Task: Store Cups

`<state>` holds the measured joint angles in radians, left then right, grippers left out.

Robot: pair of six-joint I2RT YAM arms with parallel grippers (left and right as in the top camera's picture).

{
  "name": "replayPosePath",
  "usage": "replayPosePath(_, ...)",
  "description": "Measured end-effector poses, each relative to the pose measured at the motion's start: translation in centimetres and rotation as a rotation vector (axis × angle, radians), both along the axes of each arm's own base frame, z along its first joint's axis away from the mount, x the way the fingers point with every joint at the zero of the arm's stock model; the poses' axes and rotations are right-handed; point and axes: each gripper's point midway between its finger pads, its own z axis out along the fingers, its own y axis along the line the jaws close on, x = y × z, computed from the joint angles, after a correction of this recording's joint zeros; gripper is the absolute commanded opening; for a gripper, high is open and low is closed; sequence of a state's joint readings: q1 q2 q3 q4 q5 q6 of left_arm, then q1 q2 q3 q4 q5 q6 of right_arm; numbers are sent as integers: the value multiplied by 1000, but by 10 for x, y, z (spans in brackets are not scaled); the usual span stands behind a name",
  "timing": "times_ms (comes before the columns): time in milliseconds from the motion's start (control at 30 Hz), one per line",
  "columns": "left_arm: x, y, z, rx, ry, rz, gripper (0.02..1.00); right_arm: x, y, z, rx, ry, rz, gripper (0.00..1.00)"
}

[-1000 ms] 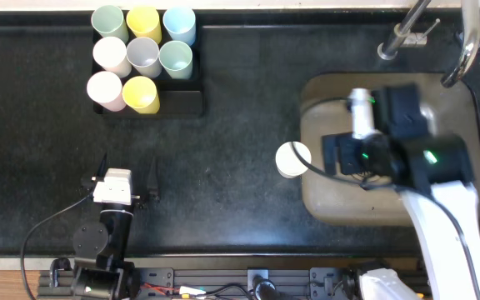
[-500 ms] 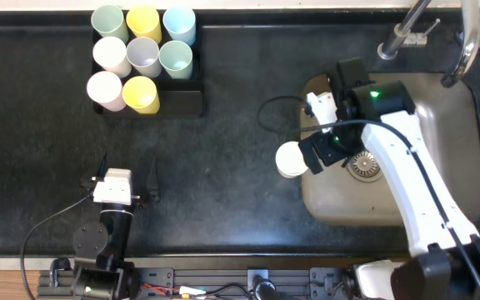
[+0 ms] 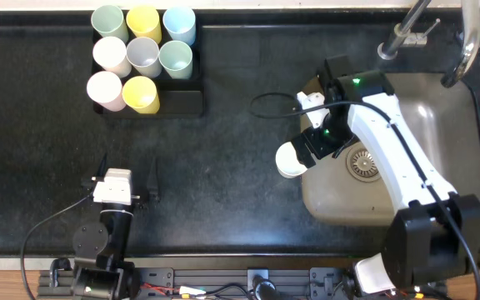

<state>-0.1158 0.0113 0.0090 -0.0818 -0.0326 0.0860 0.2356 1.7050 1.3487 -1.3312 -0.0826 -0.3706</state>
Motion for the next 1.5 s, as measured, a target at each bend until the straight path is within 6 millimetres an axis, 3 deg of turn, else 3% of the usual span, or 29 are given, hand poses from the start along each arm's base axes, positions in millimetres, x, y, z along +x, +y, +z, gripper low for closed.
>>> replayPosePath(267, 0, 0, 0, 0, 0, 0, 998, 7, 2, -10, 1, 1, 15, 1000)
replayPosePath(367, 0, 0, 0, 0, 0, 0, 998, 10, 2, -15, 0, 4, 20, 930)
replayPosePath(400, 0, 0, 0, 0, 0, 0, 998, 11, 2, -15, 0, 2, 24, 842)
replayPosePath(433, 0, 0, 0, 0, 0, 0, 998, 11, 3, -16, 1, 1, 25, 652)
replayPosePath(500, 0, 0, 0, 0, 0, 0, 998, 11, 3, -16, 5, 3, 24, 538)
replayPosePath(567, 0, 0, 0, 0, 0, 0, 998, 10, 4, -16, 12, 4, 27, 75)
replayPosePath(967, 0, 0, 0, 0, 0, 0, 1000, -1, 33, -7, 113, 48, 52, 42)
replayPosePath(1067, 0, 0, 0, 0, 0, 0, 998, 1, 37, 14, 103, 45, 47, 42)
replayPosePath(1267, 0, 0, 0, 0, 0, 0, 998, 51, 51, 117, 30, -218, 39, 45)
replayPosePath(1400, 0, 0, 0, 0, 0, 0, 998, 71, 87, 171, 8, -382, 100, 42)
replayPosePath(1500, 0, 0, 0, 0, -1, 0, 998, 87, 126, 183, 21, -471, 150, 42)
